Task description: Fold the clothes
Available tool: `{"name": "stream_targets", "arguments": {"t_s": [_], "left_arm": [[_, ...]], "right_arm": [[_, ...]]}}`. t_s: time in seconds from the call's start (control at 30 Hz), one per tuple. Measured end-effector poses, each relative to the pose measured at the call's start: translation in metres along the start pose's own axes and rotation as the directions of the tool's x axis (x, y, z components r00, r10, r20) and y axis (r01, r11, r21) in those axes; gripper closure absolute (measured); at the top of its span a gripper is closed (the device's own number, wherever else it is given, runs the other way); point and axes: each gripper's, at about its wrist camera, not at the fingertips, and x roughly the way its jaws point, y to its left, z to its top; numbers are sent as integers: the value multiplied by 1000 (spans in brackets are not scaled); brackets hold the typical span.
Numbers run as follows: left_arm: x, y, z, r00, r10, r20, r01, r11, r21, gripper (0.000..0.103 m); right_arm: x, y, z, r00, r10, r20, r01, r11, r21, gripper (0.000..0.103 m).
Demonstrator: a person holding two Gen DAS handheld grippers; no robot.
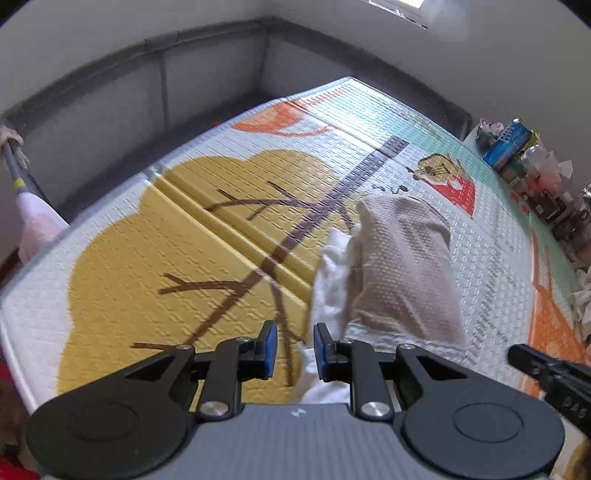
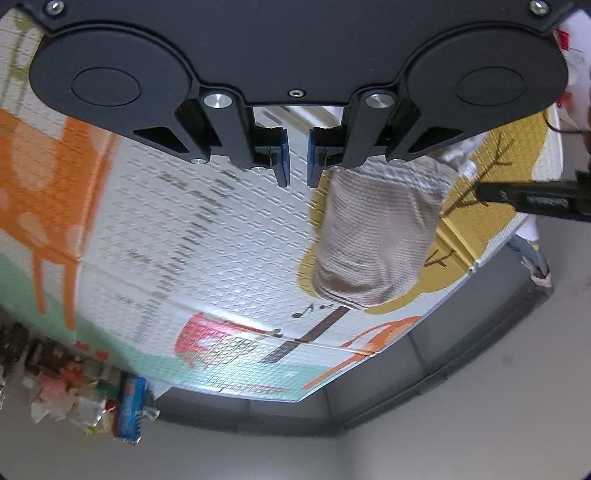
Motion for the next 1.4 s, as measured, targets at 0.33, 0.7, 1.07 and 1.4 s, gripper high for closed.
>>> {"name": "stream_targets", "arguments": {"t_s": [0.33, 0.7, 1.07, 1.4], "left_arm": [[-21, -5, -46, 998, 42, -37, -40, 997, 70, 74], [-48, -32, -98, 996, -2, -94, 14, 992, 122, 53], [-82, -54, -100, 998, 3, -62, 7, 987, 161, 22], [-99, -59, -93, 1000, 18, -14, -16, 987, 158, 11]], "right_arm": [[-31, 1, -44, 996, -26, -87, 24, 999, -26, 94], [-69, 24, -76, 992, -2, -128, 0, 1000, -18, 78], [-105, 45, -63, 995, 10, -103, -13, 1000, -27, 44], [-124, 46, -55, 998, 18, -65, -19, 1000, -12, 33]]}}
